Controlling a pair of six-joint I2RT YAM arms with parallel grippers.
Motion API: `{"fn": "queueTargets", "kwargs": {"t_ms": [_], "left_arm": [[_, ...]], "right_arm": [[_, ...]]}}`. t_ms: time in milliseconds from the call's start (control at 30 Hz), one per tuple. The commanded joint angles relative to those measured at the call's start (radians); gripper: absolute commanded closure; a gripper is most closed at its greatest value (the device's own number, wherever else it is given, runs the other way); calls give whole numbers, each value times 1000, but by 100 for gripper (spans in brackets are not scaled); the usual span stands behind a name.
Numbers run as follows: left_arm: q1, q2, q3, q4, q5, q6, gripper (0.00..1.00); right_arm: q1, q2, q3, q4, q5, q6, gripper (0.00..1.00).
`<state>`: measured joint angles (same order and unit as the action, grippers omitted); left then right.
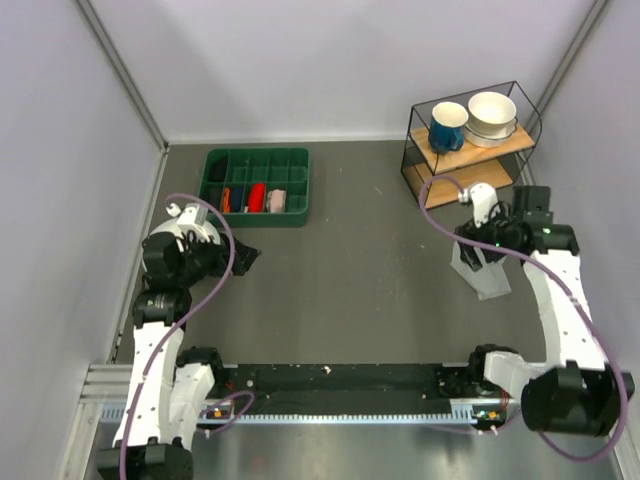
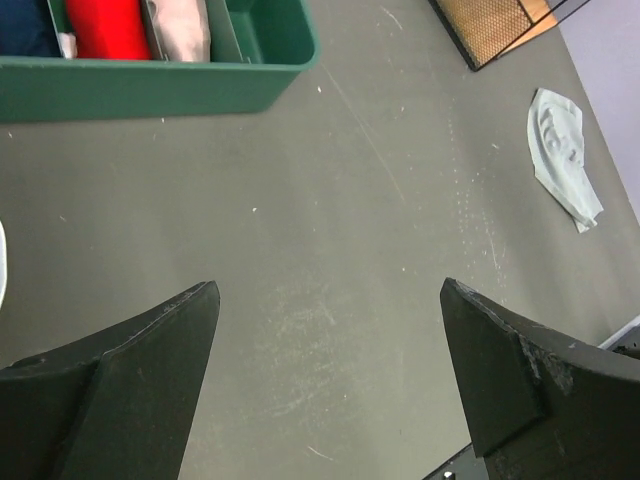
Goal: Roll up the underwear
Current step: Pick up the underwear from the corner of the board.
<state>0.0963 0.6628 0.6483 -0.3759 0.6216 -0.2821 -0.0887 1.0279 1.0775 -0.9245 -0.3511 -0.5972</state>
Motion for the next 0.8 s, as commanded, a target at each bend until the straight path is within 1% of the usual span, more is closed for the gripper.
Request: {"fn": "queueTargets", "kwargs": {"t_ms": [0, 67, 100, 133, 200, 267, 433, 567, 733, 767], "left_arm": [[0, 8, 5, 114, 29, 12, 3], [0, 20, 2, 118, 35, 8, 3], [0, 20, 2, 126, 39, 6, 3], [0, 21, -1, 124, 40, 4, 2], [-1, 21, -3, 126, 36, 4, 2], [0, 18, -4, 123, 29, 6, 2], [0, 26, -3, 121, 23, 8, 1], [-1, 35, -1, 123, 33, 3, 1], [0, 34, -3, 121, 27, 4, 1], [0, 34, -4, 121, 27, 3, 1]], "right_arm": [[-13, 79, -96, 33, 161, -98, 28], [-13, 159, -108, 105, 166, -85, 32], [-10, 197, -102, 121, 164, -63, 39], [4, 263, -94, 134, 164, -52, 42], [24, 332, -76, 150, 170, -33, 47], [49, 401, -79, 159, 179, -29, 49], [60, 465, -117, 196, 221, -33, 50], [63, 511, -143, 222, 261, -41, 53], [83, 557, -157, 234, 245, -27, 65], [111, 554, -166, 234, 244, -26, 68]]}}
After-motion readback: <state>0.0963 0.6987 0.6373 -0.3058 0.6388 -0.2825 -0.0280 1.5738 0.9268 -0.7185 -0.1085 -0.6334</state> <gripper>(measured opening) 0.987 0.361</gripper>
